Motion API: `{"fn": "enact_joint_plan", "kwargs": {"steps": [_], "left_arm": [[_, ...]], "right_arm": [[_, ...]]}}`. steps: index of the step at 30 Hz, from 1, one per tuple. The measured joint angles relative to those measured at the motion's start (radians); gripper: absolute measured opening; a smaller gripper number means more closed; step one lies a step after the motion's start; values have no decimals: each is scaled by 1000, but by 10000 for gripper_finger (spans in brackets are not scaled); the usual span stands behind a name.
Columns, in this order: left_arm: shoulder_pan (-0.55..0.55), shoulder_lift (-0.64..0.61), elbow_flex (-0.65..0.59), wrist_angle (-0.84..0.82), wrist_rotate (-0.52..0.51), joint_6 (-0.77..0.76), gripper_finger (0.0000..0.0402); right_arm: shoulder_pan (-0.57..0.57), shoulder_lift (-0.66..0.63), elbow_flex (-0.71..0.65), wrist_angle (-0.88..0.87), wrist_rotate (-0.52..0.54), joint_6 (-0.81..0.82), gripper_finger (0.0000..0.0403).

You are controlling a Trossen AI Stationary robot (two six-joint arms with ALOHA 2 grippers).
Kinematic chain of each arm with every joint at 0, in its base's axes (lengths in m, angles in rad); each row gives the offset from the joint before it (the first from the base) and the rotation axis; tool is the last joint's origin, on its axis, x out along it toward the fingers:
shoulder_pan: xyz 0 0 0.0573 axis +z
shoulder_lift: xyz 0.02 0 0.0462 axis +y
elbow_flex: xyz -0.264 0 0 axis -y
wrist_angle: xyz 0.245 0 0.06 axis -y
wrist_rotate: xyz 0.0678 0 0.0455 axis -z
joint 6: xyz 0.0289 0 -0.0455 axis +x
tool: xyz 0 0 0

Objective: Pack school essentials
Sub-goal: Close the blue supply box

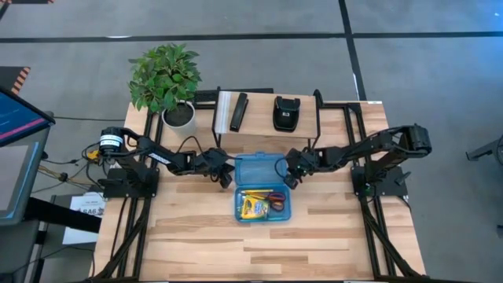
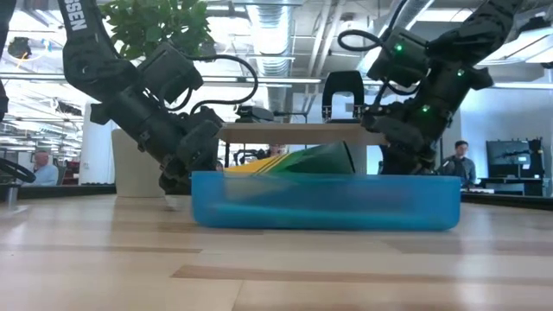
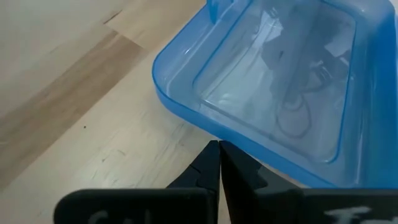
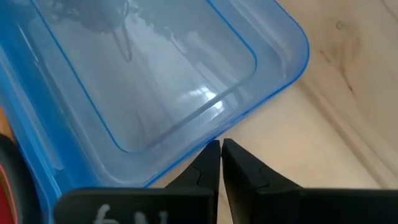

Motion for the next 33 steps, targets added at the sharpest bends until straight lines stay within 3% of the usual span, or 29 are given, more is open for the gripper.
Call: {"fn": "enact_joint_plan", "kwargs": {"steps": [16, 33], "left_arm": [[-6, 0, 0, 8, -2, 23, 2], [-126, -6, 6, 80, -153, 171, 2]], "right_arm": [[16, -3, 2, -6, 0, 3, 43], [109, -139, 7, -9, 105, -13, 43]]}}
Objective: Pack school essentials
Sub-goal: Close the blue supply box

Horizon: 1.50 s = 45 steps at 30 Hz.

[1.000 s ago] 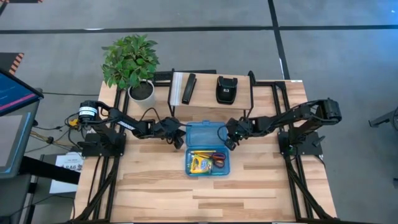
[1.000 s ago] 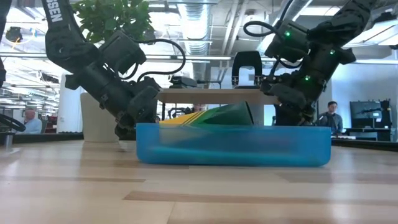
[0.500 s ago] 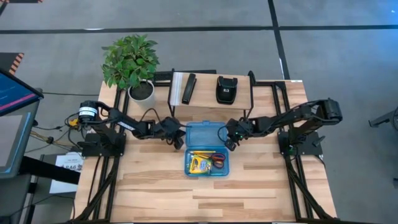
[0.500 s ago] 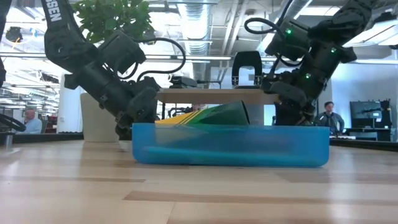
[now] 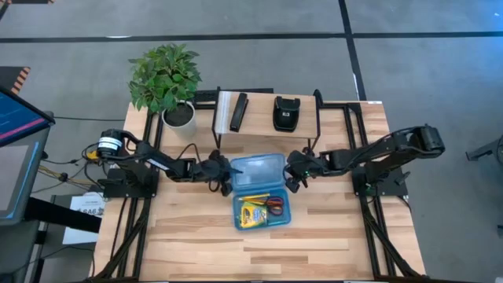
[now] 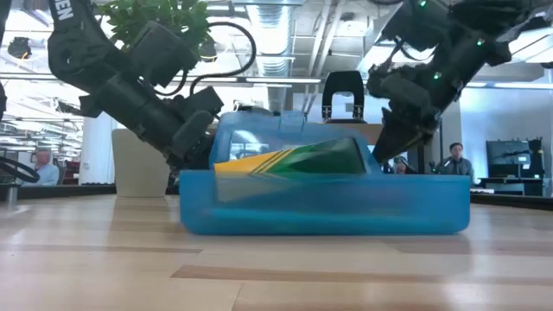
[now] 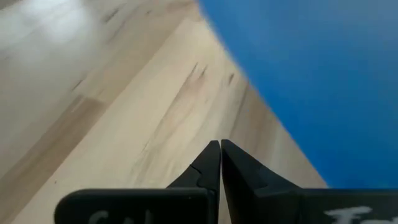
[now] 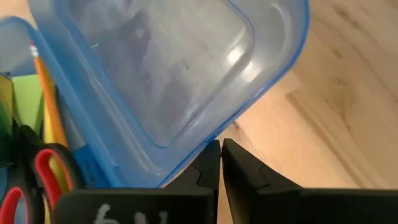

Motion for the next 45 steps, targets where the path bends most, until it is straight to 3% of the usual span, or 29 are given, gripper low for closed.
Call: {"fn": "enact_joint_plan", "kwargs": {"steps": [16, 29, 40, 45], "left_arm": [[-51, -11, -2, 47, -18, 103, 2], [-95, -234, -1, 19, -5, 189, 2], [-112, -262, 0, -94, 4, 190, 2], [-172, -268, -2, -77, 6, 190, 2]], "right_arm": [[114, -114, -3, -46, 39, -42, 43], [197, -181, -2, -26, 54, -50, 43], [197, -177, 0, -7, 59, -46, 43], [240, -177, -2, 135, 51, -7, 43]]}}
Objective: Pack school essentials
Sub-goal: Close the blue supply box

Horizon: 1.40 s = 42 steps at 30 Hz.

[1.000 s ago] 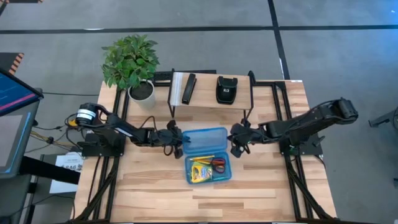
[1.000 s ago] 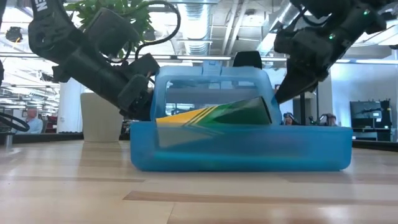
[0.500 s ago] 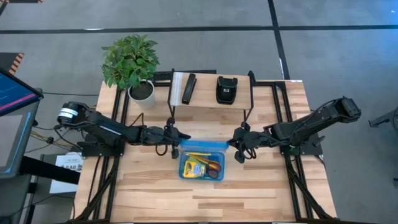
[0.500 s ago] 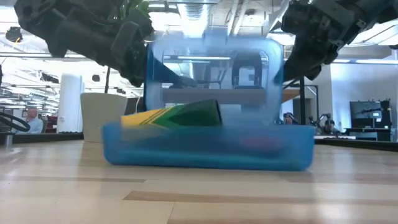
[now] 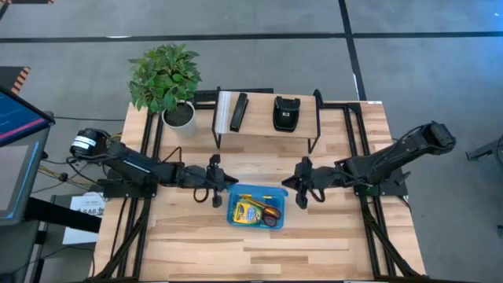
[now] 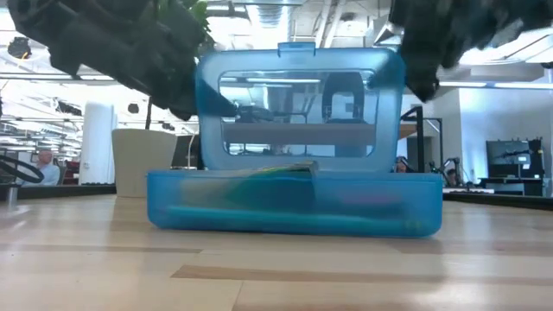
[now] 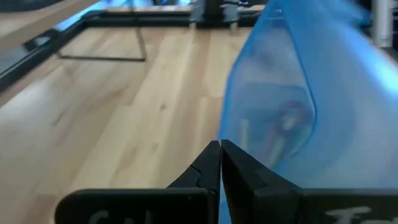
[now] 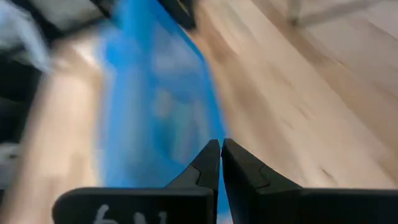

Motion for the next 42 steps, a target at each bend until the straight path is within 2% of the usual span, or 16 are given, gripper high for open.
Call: {"fn": "enact_joint_plan", "kwargs": {"steps": [4, 8, 17, 22, 27, 34, 42], "left_arm": [[-63, 0, 0, 29, 1, -6, 2], [-132, 0, 0, 32, -2, -37, 2], [-273, 3, 0, 57, -107, -113, 2], [-329, 58, -1, 110, -166, -163, 2], [-362, 164, -2, 244, -164, -176, 2], [-365, 290, -2, 440, -101, -175, 2], [-365, 373, -1, 456, -79, -231, 2]], "right_arm": [[59, 6, 0, 151, -4, -23, 43], [111, 64, 0, 265, -1, -33, 43], [144, 386, 0, 653, 6, -54, 43], [143, 531, 35, 799, 7, -71, 43], [162, 617, 79, 825, -2, -91, 43], [198, 678, 113, 828, -8, -88, 43], [210, 679, 112, 743, -1, -47, 43]]}}
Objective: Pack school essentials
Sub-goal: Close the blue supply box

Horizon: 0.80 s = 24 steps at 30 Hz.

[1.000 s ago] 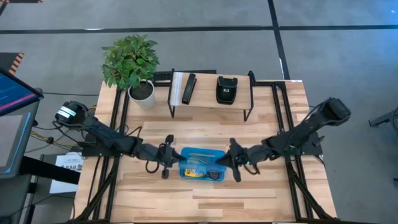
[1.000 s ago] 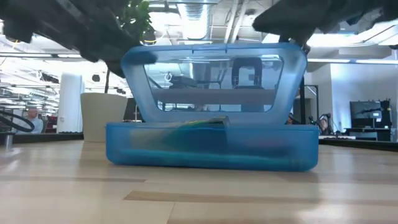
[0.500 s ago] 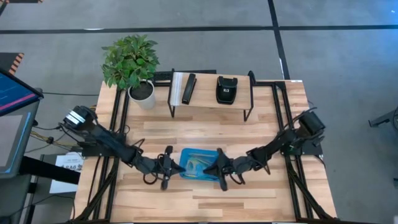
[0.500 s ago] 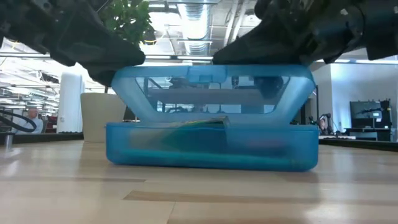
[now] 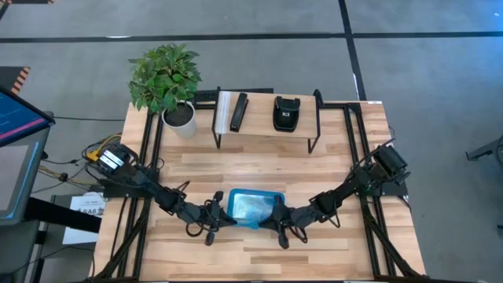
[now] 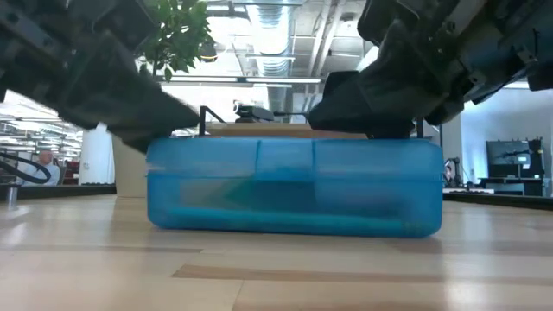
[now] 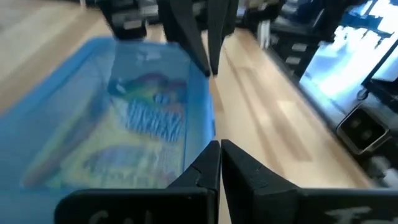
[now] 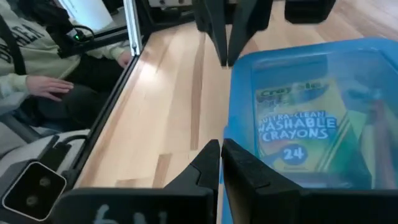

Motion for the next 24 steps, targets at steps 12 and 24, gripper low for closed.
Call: {"fn": "enact_joint_plan", "kwargs": {"steps": [12, 24], "left_arm": [[6, 59, 3, 16, -3, -74, 2], [46, 62, 21, 79, 68, -30, 2]], "right_arm": [[-2, -6, 5, -176, 15, 56, 43], [-36, -42, 0, -292, -46, 81, 43]]}}
